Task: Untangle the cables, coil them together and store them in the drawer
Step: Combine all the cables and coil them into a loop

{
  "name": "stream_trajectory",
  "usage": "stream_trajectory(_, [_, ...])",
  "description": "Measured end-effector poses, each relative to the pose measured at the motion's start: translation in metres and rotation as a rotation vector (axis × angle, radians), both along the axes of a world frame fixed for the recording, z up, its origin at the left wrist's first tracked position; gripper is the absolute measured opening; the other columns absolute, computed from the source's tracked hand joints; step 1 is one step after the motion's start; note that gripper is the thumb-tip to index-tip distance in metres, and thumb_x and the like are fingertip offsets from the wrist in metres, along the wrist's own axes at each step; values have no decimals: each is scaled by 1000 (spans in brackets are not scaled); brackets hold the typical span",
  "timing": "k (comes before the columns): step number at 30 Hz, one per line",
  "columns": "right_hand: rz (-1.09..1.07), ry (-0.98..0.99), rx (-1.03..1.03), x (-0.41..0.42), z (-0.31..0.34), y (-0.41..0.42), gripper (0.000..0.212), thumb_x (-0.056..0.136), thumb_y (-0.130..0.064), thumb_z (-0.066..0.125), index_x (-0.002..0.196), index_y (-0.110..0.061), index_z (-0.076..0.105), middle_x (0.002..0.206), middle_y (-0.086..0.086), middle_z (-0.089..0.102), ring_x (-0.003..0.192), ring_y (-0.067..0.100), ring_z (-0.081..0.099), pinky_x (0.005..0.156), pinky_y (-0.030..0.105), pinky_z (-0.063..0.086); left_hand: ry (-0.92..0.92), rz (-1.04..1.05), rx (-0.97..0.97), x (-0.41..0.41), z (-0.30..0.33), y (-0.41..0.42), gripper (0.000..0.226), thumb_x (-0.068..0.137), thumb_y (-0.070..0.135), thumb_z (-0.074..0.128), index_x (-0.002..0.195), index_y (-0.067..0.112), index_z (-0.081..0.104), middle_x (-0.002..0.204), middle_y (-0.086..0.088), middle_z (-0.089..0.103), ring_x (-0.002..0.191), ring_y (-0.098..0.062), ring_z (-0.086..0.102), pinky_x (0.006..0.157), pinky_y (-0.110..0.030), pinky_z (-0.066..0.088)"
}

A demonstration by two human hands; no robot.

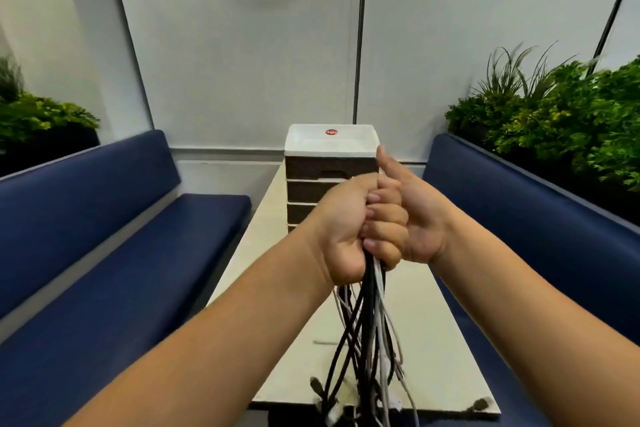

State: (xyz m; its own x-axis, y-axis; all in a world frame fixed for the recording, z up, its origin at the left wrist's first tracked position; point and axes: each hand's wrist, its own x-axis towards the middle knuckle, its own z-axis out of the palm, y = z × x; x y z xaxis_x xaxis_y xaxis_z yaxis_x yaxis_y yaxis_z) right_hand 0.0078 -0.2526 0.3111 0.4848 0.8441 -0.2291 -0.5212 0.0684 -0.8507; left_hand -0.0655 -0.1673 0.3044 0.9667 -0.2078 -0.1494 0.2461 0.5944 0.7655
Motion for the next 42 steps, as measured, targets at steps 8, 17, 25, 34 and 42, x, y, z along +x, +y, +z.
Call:
stream_trajectory(8, [76, -43, -210, -2, -7, -19, 51, 82, -38, 74, 107, 6, 65, 84, 13, 70, 67, 22, 69, 74, 34, 59, 78, 93, 349, -23, -58, -37, 44, 94, 29, 39, 52, 25, 25, 47, 8, 18, 36, -6, 13, 39, -14, 10])
stream_trajectory(17, [113, -160, -414, 0, -40, -30, 18, 84, -12, 71, 98, -4, 63, 62, -1, 49, 48, 7, 43, 47, 19, 46, 162, 185, 687, -31, -119, -81, 31, 89, 22, 41, 59, 21, 32, 48, 4, 27, 39, -13, 17, 45, -19, 13])
stream_trajectory(25, [145, -637, -454, -7, -43, -31, 14, 97, -18, 58, 92, -12, 47, 53, -3, 33, 43, 8, 24, 38, 20, 22, 57, 289, 649, -15, -138, -93, 36, 97, 37, 51, 68, 19, 39, 50, 5, 38, 43, -13, 32, 46, -24, 29])
stream_trajectory(34, [310, -795, -405, 0, 2, -59, 13, 96, -19, 59, 104, -13, 52, 57, -1, 24, 47, 10, 16, 38, 18, 16, -291, 38, 1450, -106, -27, -10, 47, 72, 62, 72, 109, 34, 69, 108, 14, 71, 94, -1, 66, 85, -31, 55])
stream_trajectory(42, [393, -941, -416, -13, 9, -49, 25, 97, -15, 57, 110, 6, 54, 60, 6, 28, 47, 13, 22, 42, 24, 18, -475, 392, 1606, -55, -30, 8, 65, 81, 30, 73, 135, 45, 40, 126, 26, 54, 108, 5, 53, 87, -15, 48])
